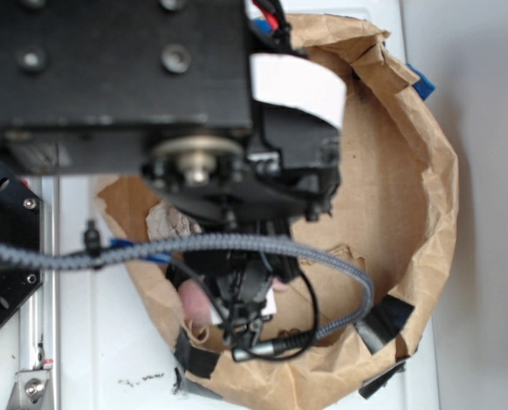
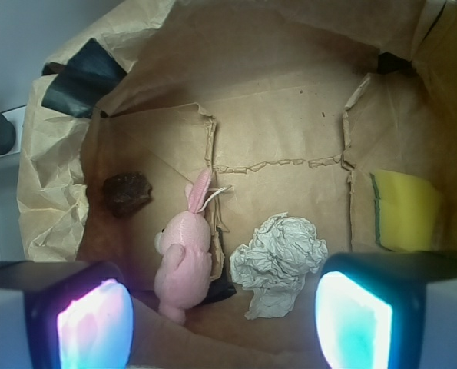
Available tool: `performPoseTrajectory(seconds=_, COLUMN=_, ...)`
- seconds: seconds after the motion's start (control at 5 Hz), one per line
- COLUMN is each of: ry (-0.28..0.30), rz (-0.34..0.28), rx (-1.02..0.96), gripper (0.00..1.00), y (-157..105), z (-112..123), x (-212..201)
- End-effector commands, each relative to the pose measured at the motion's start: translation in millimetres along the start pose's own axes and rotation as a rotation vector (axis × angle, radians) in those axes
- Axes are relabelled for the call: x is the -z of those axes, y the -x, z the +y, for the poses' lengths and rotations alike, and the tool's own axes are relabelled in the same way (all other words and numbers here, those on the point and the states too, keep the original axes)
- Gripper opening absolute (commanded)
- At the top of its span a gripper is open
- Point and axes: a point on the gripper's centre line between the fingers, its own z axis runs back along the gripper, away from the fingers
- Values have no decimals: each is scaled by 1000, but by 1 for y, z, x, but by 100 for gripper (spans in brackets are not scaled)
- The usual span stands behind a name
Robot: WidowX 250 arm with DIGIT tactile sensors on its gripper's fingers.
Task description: Grab the white paper.
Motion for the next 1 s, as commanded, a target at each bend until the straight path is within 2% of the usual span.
performPoseTrajectory(seconds=0.0, ry=5, rz=-36, rx=6, gripper=100, y=-2, z=-1, x=-8)
performPoseTrajectory(seconds=0.2, ry=-74, rz=-65, rx=-121, gripper=100, y=-21, z=22, x=33)
performPoseTrajectory(seconds=0.4, ry=-54, rz=-107, rx=-248, gripper=100, y=-12, z=34, x=46)
performPoseTrajectory(seconds=0.6, ry=-22, rz=-79, rx=-309, gripper=100, y=-8, z=39, x=56)
performPoseTrajectory(seconds=0.8, ry=-25, rz=-70, rx=-349, gripper=100, y=3, z=35, x=57)
